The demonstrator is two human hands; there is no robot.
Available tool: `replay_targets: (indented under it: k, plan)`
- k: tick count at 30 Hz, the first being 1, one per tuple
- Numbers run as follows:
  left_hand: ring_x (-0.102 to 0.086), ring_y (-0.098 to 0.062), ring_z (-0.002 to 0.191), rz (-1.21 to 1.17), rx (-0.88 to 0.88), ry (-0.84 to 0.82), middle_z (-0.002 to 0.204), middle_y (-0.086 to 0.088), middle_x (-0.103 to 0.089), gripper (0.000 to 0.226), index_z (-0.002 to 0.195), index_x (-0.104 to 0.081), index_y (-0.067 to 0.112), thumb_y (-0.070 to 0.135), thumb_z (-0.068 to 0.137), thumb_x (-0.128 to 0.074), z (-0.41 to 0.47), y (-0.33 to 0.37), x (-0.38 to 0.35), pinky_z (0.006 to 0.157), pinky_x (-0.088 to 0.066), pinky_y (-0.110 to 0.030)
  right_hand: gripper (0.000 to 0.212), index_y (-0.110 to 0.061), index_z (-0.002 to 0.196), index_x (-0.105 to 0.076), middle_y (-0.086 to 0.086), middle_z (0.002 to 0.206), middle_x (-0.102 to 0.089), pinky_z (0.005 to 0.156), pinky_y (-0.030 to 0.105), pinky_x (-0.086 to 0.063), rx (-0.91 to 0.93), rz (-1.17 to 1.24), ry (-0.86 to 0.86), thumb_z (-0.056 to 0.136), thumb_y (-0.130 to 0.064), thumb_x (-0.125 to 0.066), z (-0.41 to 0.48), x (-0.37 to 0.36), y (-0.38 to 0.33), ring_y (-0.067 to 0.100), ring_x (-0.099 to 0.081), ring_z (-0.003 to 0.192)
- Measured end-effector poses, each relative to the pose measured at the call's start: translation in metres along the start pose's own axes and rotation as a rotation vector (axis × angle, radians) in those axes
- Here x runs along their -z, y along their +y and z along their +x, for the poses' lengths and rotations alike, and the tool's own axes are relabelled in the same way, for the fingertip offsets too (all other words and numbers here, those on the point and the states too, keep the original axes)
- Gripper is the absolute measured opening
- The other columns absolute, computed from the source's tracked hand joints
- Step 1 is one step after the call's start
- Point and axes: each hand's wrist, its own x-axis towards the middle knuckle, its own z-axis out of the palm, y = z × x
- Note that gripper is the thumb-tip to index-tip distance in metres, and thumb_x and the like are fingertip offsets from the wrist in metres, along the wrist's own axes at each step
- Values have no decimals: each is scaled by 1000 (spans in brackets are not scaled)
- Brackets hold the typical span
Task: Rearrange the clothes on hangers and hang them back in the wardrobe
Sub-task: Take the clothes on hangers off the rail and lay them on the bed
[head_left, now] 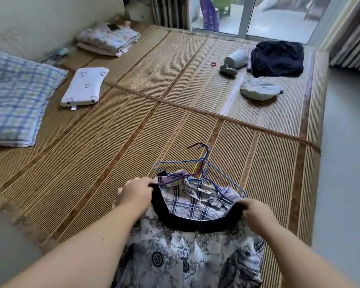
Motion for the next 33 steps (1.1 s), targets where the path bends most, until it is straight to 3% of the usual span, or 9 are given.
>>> replay_targets:
  k: [2,4,6,8,12,19,27,33]
  plan:
    - [-52,-22,109,4,-21,-23,121,3,-55,29,119,-51,46,39,93,-42,3,3,-5,97,-41,-48,55,-26,130,-53,8,115,-65,39,20,-36,-10,13,26,87,5,-38,12,-6,3,9,-49,49]
    - [-42,-20,126,12,-46,-44,141,1,-42,50,140,-37,39,38,91,-48,-1,5,-7,107,-33,-50,63,-29,141,-38,7,135,-54,43,19,-39,23,36,41,88,6,-39,14,-10,1,7,-51,58]
    - [-30,-20,138,-32,-61,-63,153,2,-27,59,145,-27,37,39,90,-50,-13,4,-6,112,-25,-53,66,-29,144,-31,5,144,-44,59,22,-50,102,50,28,90,5,-43,4,-14,-11,14,-62,87]
    - [-24,-20,141,-63,-78,-84,156,3,-20,62,146,-24,36,38,90,-50,-33,-1,1,112,-24,-56,59,-27,143,-35,3,145,-43,86,32,-54,206,12,12,92,-2,-47,-12,-18,-31,21,-58,114]
    - [-26,-19,141,-104,-105,-42,156,6,-17,61,147,-24,36,33,92,-50,-82,-16,45,114,-25,-50,45,-29,137,-46,-7,142,-45,105,32,-40,478,-243,-8,94,-19,-52,-57,-28,-99,15,-48,126]
    - [-20,-15,143,-67,-76,200,156,5,-23,55,144,-29,38,35,92,-49,-180,-91,149,116,-20,-45,43,-31,134,-49,-5,142,-44,104,25,-35,1008,-400,-132,91,-28,-55,-161,-74,-242,14,-45,128]
    - [-39,-14,133,-12,209,614,149,9,-35,56,141,-39,32,37,88,-55,-353,-236,255,107,-31,-23,44,-34,133,-49,-7,141,-44,105,28,-37,1525,-510,-249,90,-35,-54,-342,-169,-381,16,-45,128]
    - [-46,-14,126,93,418,842,139,6,-48,52,137,-47,25,35,86,-56,-507,-323,300,106,-35,-26,43,-34,131,-51,-9,140,-46,102,29,-41,1800,-470,-346,88,-32,-56,-500,-239,-432,14,-48,125]
